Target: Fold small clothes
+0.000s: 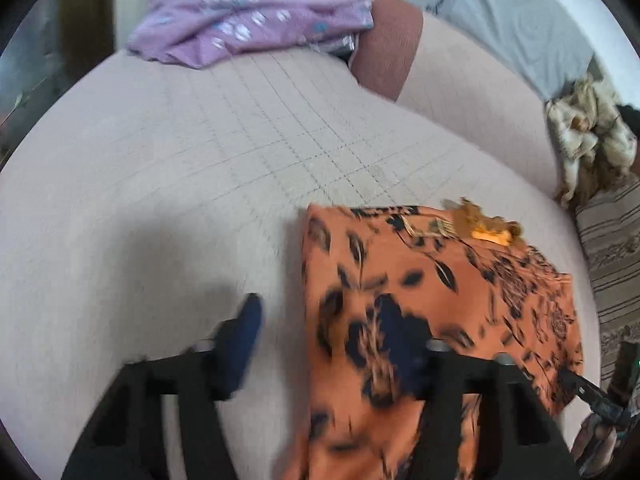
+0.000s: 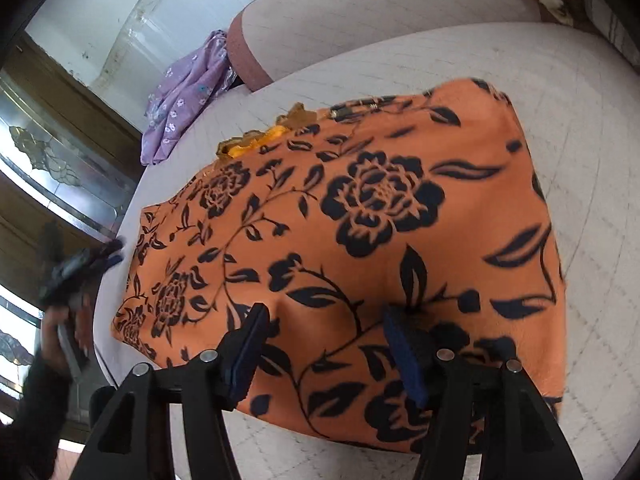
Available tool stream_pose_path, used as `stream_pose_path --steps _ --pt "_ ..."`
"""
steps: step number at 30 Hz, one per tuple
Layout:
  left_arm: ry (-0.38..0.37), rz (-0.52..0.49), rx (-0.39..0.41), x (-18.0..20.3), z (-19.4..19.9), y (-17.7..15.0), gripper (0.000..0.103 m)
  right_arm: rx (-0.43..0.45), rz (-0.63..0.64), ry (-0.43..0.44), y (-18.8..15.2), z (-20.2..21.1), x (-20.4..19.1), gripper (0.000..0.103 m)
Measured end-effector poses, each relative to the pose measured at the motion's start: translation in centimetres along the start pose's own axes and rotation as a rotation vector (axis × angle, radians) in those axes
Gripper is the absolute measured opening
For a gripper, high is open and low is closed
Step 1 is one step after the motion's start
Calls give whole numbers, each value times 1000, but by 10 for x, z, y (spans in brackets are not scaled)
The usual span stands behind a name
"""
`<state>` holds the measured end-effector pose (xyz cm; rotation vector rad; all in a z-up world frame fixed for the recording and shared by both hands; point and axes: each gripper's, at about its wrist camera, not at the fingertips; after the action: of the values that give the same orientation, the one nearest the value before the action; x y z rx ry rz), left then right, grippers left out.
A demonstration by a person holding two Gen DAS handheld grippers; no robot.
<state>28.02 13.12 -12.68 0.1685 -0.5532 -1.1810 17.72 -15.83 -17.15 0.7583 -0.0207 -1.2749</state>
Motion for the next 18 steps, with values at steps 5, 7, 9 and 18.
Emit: stream_pose_path --steps 5,7,9,18 --pt "15 -106 -10 21 -22 27 4 4 -1 21 -3 5 7 63" --pt "-10 -216 126 39 3 23 4 1 7 16 -4 7 4 63" --pt "-32 -243 154 40 -1 24 4 3 3 17 -7 6 6 63" --pt "129 -145 135 7 -11 13 36 19 -40 20 9 18 4 64"
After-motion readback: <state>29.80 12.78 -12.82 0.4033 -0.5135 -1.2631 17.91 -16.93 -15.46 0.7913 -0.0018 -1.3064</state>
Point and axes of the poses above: each gripper's, at about its wrist camera, not at the fingertips, and z roughly against the way its jaws point, x to its right, y to its top, and after that the axes turned 10 degrees about z, right-handed
